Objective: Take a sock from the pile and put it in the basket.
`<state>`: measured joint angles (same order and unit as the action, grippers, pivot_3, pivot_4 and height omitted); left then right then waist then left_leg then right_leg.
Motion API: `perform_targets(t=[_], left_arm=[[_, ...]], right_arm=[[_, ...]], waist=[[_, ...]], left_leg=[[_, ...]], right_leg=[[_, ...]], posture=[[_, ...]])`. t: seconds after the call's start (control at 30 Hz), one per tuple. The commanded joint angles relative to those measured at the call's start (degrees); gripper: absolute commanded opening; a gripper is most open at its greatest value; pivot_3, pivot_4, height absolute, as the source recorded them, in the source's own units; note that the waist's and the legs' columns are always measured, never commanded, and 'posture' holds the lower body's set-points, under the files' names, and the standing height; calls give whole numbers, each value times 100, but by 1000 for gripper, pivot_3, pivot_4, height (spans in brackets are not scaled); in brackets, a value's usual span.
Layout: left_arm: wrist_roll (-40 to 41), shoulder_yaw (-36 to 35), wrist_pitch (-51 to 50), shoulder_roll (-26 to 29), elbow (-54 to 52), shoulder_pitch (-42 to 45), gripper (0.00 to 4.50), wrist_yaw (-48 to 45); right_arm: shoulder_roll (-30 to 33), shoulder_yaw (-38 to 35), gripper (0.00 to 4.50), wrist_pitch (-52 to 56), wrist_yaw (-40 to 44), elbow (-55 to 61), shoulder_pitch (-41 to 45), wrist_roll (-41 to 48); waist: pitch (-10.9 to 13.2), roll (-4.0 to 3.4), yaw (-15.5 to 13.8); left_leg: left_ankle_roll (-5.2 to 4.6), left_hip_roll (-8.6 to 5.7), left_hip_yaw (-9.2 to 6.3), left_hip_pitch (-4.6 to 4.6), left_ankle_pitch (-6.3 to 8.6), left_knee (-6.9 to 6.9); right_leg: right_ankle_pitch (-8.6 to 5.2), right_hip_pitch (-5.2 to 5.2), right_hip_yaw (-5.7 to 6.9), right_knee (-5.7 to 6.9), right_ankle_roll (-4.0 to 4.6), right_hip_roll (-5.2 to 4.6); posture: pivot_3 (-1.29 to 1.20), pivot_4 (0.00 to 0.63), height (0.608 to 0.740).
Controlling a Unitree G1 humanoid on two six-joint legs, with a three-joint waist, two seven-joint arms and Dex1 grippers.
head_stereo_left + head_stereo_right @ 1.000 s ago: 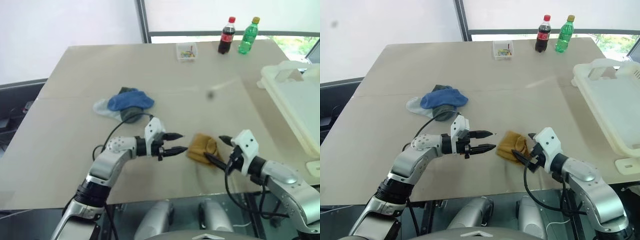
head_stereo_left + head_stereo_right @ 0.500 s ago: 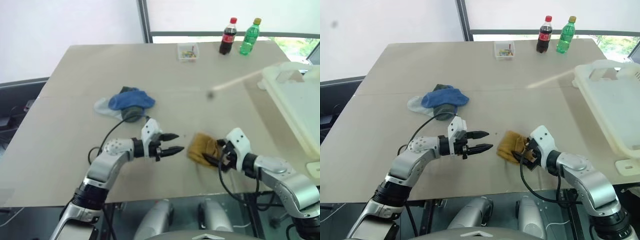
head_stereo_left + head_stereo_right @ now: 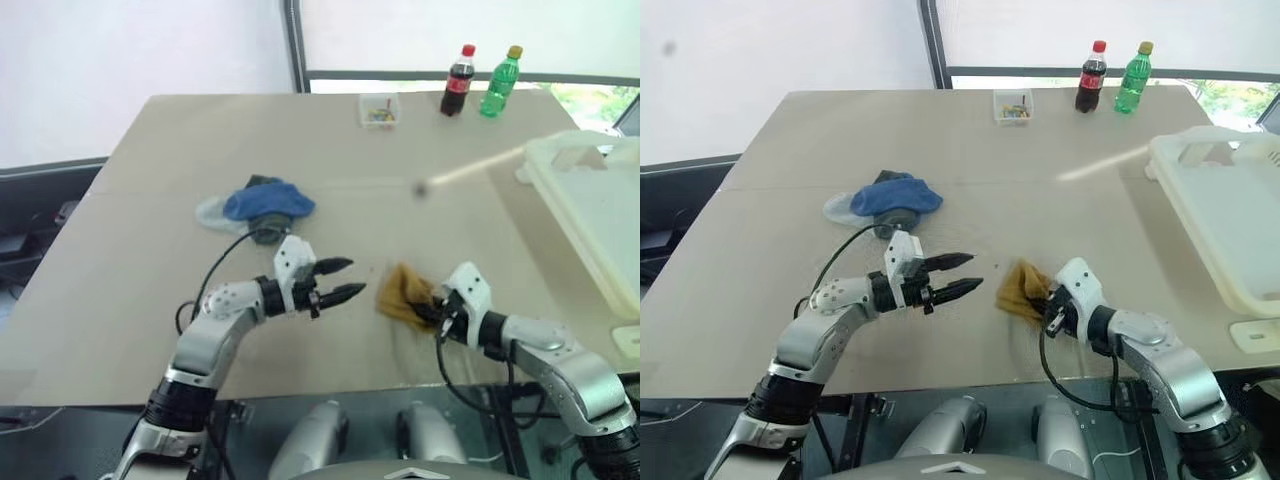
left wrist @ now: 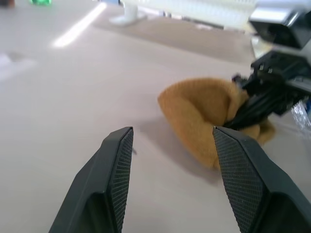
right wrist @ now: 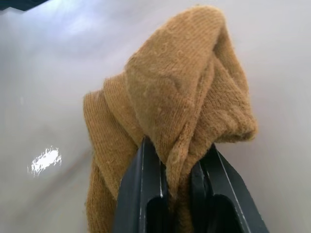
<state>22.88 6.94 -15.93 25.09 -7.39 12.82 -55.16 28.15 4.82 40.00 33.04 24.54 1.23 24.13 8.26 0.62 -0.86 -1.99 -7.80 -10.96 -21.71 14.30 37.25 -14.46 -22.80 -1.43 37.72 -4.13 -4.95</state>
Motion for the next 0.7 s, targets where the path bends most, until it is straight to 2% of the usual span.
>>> perform_targets(t=[0.03, 0.1, 0.2, 0.33, 0.4, 0.5, 0.7], left_arm=[[282, -145, 152, -13, -249, 19, 2753, -209], [379, -163, 183, -47, -285, 85, 2753, -263], [444, -153, 138, -154, -283, 320, 2753, -196], [426, -41, 101, -299, -168, 472, 2753, -158], [371, 37, 148, -353, -117, 466, 2753, -166], [306, 116, 193, -488, -89, 499, 2753, -87], [294, 71, 154, -598, -59, 548, 2753, 24]], right_arm=[[-208, -928, 12, 42, -393, 174, 132, 400], [-309, -1434, 12, 117, -632, 283, 350, 665], [-284, -2533, 12, 386, -1387, 118, 1157, 1050], [97, -3516, 12, 459, -2595, -1133, 2518, 662], [319, -3676, 12, 263, -2892, -1955, 3014, 392], [749, -3440, 12, -113, -2536, -3488, 3521, 57], [1134, -3347, 12, -1107, -2121, -6911, 4758, -280]], waist=[[8, -11, -1], [9, -12, 1], [22, -27, 10], [22, -28, 3], [22, -27, 2], [22, -28, 19], [24, -31, 159]], left_leg=[[-1, 0, 6, -7, -1, 0], [-1, -1, 12, -28, -3, -1], [21, 0, 25, -52, -16, -5], [23, -2, 29, -68, -18, -4], [22, -2, 30, -70, -17, -6], [19, 0, 38, -81, -17, -7], [5, 3, 99, -78, -10, -7]], right_leg=[[1, -12, -1, 3, 1, 1], [2, -41, -8, 11, 2, 1], [3, -74, -21, 22, 3, 1], [3, -89, -21, 21, 4, 1], [3, -90, -21, 19, 5, 1], [2, -101, -26, 14, 6, 1], [4, -115, -83, 20, 4, 2]], posture=[[0, 150, 729], [0, 150, 729], [0, 150, 729], [0, 150, 729], [0, 150, 729], [0, 150, 729], [0, 150, 729]])
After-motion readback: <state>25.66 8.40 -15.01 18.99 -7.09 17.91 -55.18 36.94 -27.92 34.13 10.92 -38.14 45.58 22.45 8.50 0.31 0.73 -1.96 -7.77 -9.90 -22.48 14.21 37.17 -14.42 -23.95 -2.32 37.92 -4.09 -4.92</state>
